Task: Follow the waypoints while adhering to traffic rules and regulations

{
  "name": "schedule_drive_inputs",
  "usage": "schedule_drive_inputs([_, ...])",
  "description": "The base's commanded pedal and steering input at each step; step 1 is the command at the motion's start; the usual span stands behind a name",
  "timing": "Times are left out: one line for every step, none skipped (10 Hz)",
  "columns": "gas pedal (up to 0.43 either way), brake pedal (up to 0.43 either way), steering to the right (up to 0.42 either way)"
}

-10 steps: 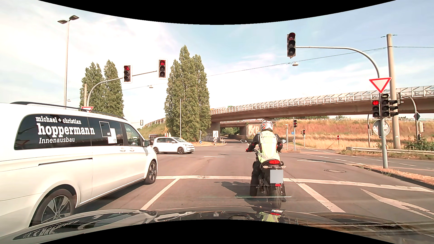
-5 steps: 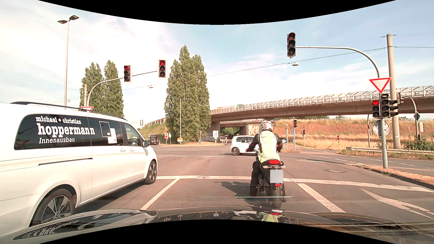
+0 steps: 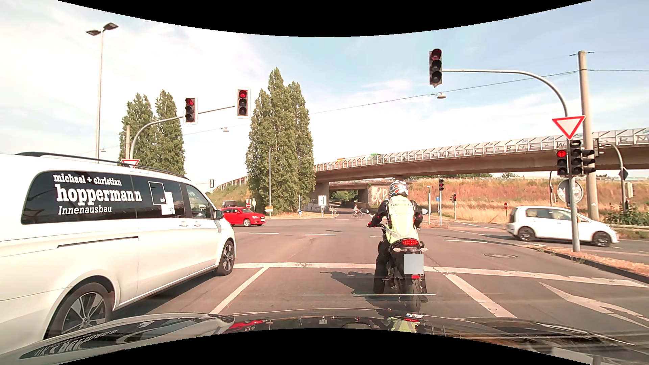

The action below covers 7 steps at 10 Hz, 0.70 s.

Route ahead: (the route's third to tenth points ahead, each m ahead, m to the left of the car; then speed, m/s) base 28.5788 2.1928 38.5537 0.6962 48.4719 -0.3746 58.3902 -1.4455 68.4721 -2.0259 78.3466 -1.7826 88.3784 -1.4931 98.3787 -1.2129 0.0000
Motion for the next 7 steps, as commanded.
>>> schedule_drive_inputs([0.0,0.0,0.119])
schedule_drive_inputs([0.0,0.0,0.119])
schedule_drive_inputs([0.0,0.0,0.119])
schedule_drive_inputs([0.0,0.0,0.119])
schedule_drive_inputs([0.0,0.0,0.119])
schedule_drive_inputs([0.0,0.0,0.119])
schedule_drive_inputs([0.0,0.0,0.119])
